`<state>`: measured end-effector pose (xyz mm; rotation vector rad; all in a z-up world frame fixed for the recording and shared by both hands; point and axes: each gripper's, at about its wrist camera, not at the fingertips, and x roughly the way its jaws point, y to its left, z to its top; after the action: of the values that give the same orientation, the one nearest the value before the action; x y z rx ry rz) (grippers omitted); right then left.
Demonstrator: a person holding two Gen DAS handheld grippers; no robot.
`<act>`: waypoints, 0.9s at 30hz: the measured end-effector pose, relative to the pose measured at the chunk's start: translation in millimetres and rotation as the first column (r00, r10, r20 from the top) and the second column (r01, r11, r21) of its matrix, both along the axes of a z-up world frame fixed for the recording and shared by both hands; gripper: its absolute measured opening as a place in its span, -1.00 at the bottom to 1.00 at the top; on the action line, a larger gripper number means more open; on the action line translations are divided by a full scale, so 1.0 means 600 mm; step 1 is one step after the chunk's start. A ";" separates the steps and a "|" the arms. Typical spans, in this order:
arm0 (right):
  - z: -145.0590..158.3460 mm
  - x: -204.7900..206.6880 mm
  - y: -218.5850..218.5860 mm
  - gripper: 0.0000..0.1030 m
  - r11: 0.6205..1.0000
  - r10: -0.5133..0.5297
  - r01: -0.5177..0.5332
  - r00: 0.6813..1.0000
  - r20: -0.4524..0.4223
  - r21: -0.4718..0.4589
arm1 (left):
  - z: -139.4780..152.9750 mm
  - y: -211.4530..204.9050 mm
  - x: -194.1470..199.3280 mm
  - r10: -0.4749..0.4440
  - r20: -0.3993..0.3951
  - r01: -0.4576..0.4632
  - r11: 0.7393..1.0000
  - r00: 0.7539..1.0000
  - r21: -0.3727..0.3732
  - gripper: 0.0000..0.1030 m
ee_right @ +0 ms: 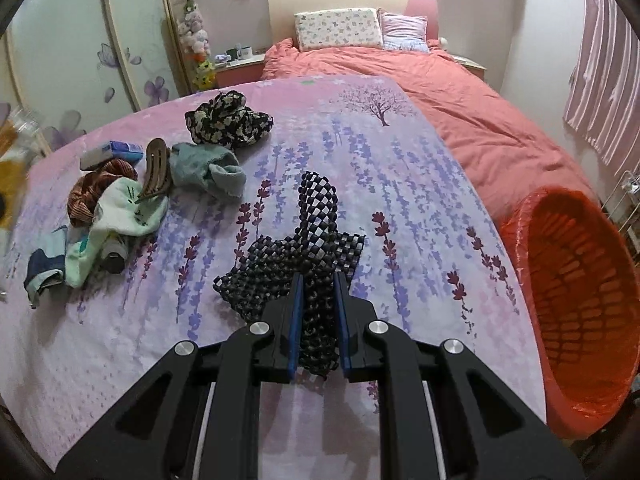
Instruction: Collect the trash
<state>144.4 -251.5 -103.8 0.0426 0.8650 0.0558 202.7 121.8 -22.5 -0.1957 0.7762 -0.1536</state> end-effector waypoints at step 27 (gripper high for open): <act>0.000 0.002 0.037 -0.31 0.995 0.057 -0.057 0.998 -0.004 0.076 | -0.127 0.094 0.069 0.145 -0.143 -0.140 0.989 0.979 0.047 -0.45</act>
<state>145.8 -229.6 -103.6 0.0896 0.8705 0.1422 244.3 178.4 -98.8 -0.2285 0.9067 0.0113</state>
